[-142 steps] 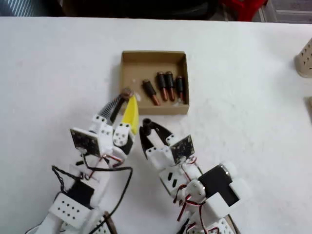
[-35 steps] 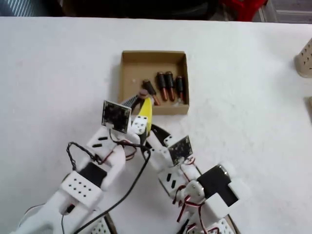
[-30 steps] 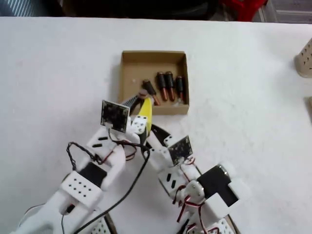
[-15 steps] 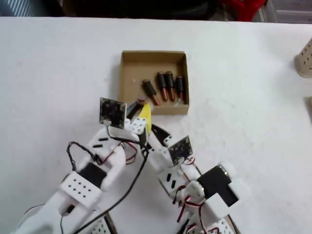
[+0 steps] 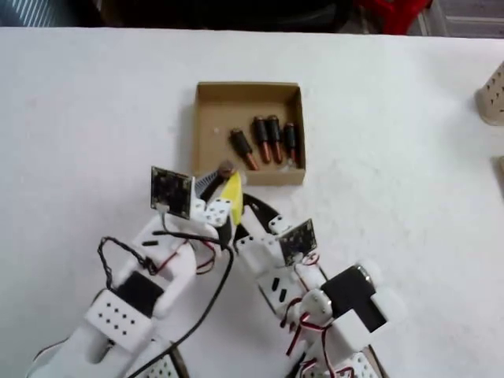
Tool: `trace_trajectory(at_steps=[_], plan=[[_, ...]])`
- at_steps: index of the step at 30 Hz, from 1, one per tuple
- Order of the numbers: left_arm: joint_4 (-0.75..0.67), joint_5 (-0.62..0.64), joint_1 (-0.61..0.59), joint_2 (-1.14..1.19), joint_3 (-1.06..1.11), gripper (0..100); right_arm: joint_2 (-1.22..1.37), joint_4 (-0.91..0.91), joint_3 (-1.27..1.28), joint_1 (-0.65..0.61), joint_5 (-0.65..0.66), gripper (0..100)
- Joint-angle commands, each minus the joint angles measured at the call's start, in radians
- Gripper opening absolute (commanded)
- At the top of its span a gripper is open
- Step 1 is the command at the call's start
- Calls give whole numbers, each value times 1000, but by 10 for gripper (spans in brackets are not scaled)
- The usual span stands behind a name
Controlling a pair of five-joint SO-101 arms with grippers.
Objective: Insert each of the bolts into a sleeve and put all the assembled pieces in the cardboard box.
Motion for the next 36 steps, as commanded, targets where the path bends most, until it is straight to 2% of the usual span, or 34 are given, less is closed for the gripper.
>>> trace_trajectory(at_steps=[1, 3, 6, 13, 18, 23, 25, 28, 32, 36], plan=[[-160, -87, -10, 160, -31, 22, -4, -25, -3, 30, -3, 17], [-210, -103, -16, 222, -34, 22, -4, -25, 0, 33, -2, 18], [-215, -118, -25, 248, -37, 22, -5, -25, 0, 35, -2, 17], [20, -137, -2, 239, -41, 23, -2, -70, 2, 42, -2, 17], [46, -249, -2, 223, -41, 24, -2, -73, 0, 58, -2, 17], [46, -256, -10, 223, -38, 30, -2, -73, 0, 58, -2, 17], [46, -256, -10, 223, -37, 76, -2, -73, -2, 59, -2, 17], [49, -252, -10, 225, -35, 221, -2, -71, -2, 59, -2, 17], [126, -252, -10, 220, -40, 392, -2, -68, -3, 59, -2, 17], [137, -250, -10, 220, -40, 487, -2, -68, -5, 59, -2, 17]])
